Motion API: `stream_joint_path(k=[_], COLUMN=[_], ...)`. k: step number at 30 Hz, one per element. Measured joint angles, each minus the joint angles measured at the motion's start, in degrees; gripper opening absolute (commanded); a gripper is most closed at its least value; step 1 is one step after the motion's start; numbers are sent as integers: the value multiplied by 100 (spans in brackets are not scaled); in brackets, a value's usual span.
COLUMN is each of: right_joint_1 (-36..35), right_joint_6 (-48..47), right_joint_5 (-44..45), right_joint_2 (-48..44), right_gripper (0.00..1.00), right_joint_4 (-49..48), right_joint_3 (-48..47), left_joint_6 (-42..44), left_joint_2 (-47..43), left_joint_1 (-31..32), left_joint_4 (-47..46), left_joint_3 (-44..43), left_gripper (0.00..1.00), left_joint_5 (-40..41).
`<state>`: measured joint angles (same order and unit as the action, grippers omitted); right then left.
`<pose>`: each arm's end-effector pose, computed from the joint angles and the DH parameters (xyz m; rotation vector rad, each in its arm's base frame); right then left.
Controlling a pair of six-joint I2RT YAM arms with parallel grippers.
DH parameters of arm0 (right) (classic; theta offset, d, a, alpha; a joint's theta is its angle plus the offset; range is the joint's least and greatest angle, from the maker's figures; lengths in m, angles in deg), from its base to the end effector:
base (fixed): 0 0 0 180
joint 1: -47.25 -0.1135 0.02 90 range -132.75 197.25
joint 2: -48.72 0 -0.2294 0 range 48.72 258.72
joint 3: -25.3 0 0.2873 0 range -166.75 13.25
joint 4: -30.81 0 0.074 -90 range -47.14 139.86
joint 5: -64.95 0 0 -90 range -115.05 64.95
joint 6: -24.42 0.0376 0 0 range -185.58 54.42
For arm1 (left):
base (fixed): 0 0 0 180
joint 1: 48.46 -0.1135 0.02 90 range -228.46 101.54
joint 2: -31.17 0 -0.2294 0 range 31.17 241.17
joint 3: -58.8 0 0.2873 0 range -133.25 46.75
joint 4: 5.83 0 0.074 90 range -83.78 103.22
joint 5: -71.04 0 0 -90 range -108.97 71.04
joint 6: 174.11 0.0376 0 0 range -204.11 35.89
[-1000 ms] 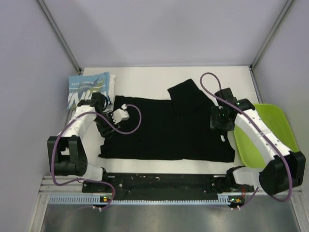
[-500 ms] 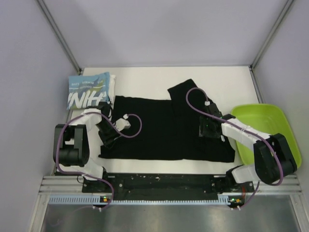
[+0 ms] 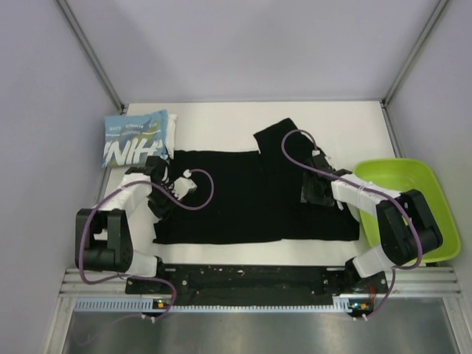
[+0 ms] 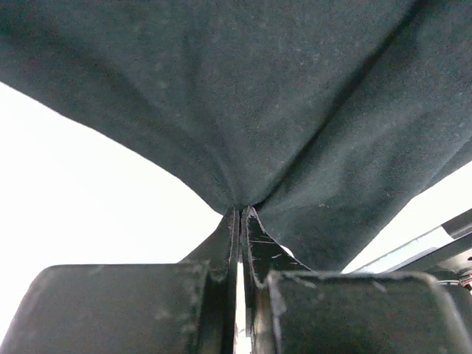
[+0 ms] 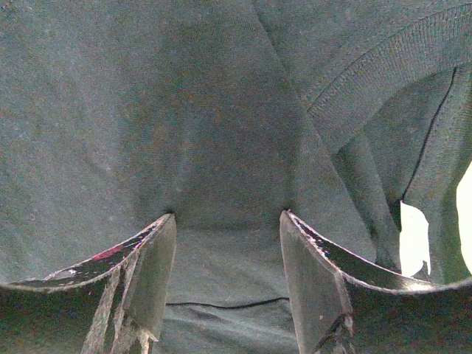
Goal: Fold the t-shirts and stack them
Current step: Fold the flattened tshirt in 1/3 of the way
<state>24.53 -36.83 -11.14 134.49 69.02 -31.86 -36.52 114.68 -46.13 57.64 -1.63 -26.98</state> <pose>0.2791 0.1071 0.1031 0.2074 2.6664 -0.0557 0.2646 -0.0160 0.1178 1.2836 2.7425 -0.1608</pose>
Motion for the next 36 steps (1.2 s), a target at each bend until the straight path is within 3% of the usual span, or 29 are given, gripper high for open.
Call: stream_joint_path(k=[7,9,10,13,16,22,29,32,34,36], right_joint_1=[20,28,33,33,33,35,39,39,39,39], right_joint_6=[26,37,35,33,31,17,-28,-63,-68,-70], right_joint_5=[24,24,22,22,20,13,-7,-9,-11,-15], right_joint_2=[24,28,28,37,37,37,39,55,55,55], right_gripper=[59,59,59,59,59,59,59,59,59,59], right_joint_4=[-7,-9,-11,-17,-20,-28,-87,-129,-138,-144], right_joint_3=[-28,-33,-33,-37,-37,-37,-33,-33,-33,-33], left_joint_6=[-229,-271,-284,-315,-293,-74,55,11,-22,-81], left_joint_2=[-654,-651,-627,-461,-256,-131,308,455,466,507], left_joint_1=[0,0,0,-2,-52,-688,-737,-745,-745,-758], left_joint_4=[-22,-50,-63,-125,-81,339,258,173,114,90], left_joint_3=[-175,-175,-175,-173,-175,-297,26,72,94,96], left_gripper=[2,30,37,48,50,51,50,42,25,16], left_joint_5=[-46,-22,-4,20,7,-114,-83,2,118,197])
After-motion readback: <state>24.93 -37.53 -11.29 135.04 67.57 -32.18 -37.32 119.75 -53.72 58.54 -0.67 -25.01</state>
